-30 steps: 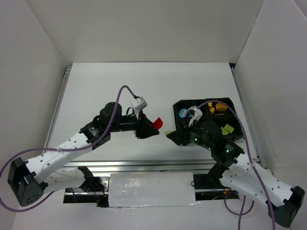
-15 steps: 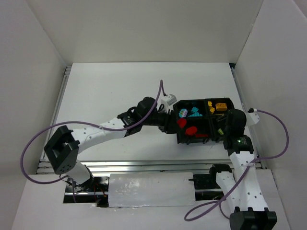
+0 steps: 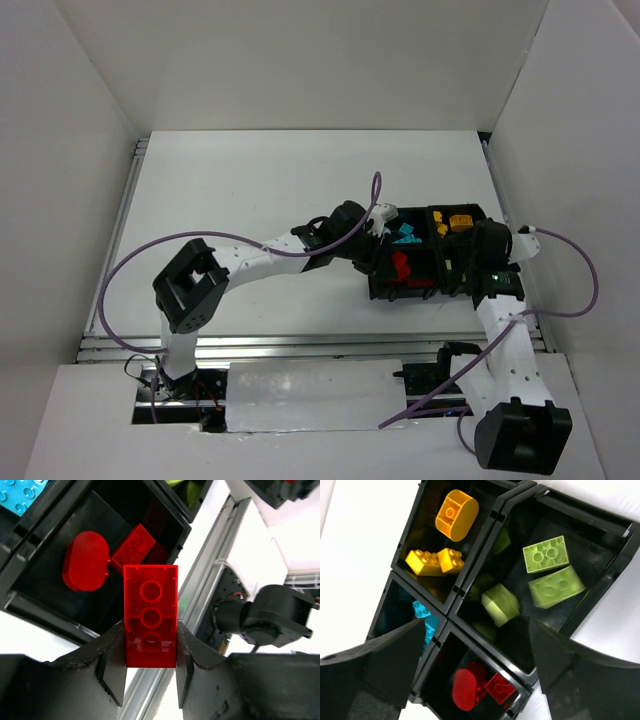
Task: Sort the legos into containers by color
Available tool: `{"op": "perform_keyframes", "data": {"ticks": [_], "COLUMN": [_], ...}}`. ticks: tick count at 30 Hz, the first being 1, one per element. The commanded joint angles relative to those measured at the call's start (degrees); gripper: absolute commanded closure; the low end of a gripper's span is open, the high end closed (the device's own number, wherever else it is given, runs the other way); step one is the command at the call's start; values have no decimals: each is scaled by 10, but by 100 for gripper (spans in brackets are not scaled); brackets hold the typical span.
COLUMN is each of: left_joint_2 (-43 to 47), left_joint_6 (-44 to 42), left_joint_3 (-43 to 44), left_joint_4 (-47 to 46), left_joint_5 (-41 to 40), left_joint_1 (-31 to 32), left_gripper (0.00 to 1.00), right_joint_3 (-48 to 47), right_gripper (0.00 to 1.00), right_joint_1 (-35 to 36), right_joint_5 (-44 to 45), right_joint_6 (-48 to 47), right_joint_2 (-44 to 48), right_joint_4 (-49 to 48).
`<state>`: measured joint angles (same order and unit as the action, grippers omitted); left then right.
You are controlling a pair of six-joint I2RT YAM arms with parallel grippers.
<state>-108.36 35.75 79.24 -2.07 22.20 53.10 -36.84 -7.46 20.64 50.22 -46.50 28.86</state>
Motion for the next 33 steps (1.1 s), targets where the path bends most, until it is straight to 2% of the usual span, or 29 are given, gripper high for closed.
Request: {"op": "perform_keyframes", "data": {"ticks": [1,6,9,13,17,18,19,28,32,33], "left_joint_2": [-19,-41,-57,-82,-106,-112,-112,-51,5,28], "left_joint_6": [-25,-31,-33,-35,-35,-34,-34,-38,-51,-54], "left_joint_3": [49,76,90,112,141,146,150,145,130,121], "left_joint_4": [11,19,40,47,59,62,65,65,95,105], "left_joint_5": [10,8,10,9,2,0,-1,-35,-104,-142], "left_joint_1": [5,8,9,11,11,11,11,12,6,2], "left_gripper": [97,88,77,55,41,15,1,1,0,0], "right_joint_3": [-20,-41,-50,-66,-73,-75,-76,-77,-83,-88], "right_gripper": [6,4,4,2,2,2,2,1,0,0], "right_joint_1": [-4,-5,-5,-5,-5,-5,-5,-5,-5,-4], "right_joint_5": [10,-7,-25,-56,-66,-68,-69,-116,-170,-200], "right_joint_6": [0,-4,-6,-21,-31,-34,-39,-59,-90,-108], "right_joint_2": [-5,19,58,104,118,122,124,126,118,110], "right_joint_4": [-21,0,8,15,26,30,30,18,3,4]}}
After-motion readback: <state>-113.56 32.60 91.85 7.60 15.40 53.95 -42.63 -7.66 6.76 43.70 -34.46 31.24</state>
